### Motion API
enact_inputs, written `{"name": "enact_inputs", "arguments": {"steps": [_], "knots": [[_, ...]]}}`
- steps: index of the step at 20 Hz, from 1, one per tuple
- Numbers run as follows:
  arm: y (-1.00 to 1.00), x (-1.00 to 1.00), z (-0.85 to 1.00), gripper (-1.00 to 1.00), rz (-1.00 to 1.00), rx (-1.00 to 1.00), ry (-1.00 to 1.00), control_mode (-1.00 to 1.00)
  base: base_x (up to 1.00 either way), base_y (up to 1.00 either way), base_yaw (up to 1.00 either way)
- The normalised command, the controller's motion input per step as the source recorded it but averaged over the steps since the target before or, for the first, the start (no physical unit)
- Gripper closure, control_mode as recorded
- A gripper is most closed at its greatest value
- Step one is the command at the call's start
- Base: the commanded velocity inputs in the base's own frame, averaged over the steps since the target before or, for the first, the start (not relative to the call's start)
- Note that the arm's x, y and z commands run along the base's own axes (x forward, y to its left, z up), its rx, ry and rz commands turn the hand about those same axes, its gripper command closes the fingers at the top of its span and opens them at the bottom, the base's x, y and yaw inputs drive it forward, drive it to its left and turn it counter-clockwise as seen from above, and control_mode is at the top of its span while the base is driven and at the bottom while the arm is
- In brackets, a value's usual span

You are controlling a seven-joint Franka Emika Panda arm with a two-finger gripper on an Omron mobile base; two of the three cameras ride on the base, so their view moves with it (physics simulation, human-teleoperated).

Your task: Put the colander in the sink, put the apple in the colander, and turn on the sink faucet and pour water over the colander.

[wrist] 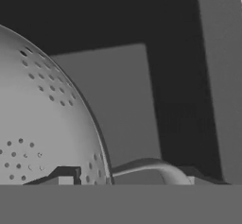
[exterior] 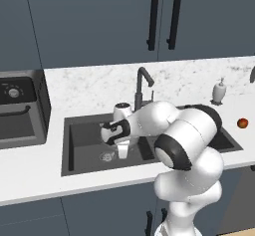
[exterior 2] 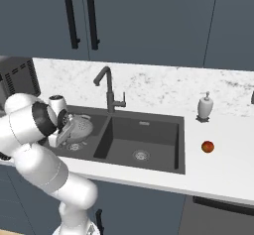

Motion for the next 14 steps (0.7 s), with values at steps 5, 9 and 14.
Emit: {"name": "enact_inputs", "arguments": {"steps": [5,9,14], "knots": [[-0.31,0.02,-0.42,1.00,-0.02,-0.01,0.03,-1.00,0.00,0.00,0.00],[-0.34,0.09,-0.32,1.00,-0.06,0.00,0.04,-1.00,0.00,0.00,0.00],[-0.19,0.15,-0.24,1.00,-0.04,0.00,0.01,-1.00,0.00,0.00,0.00]]}}
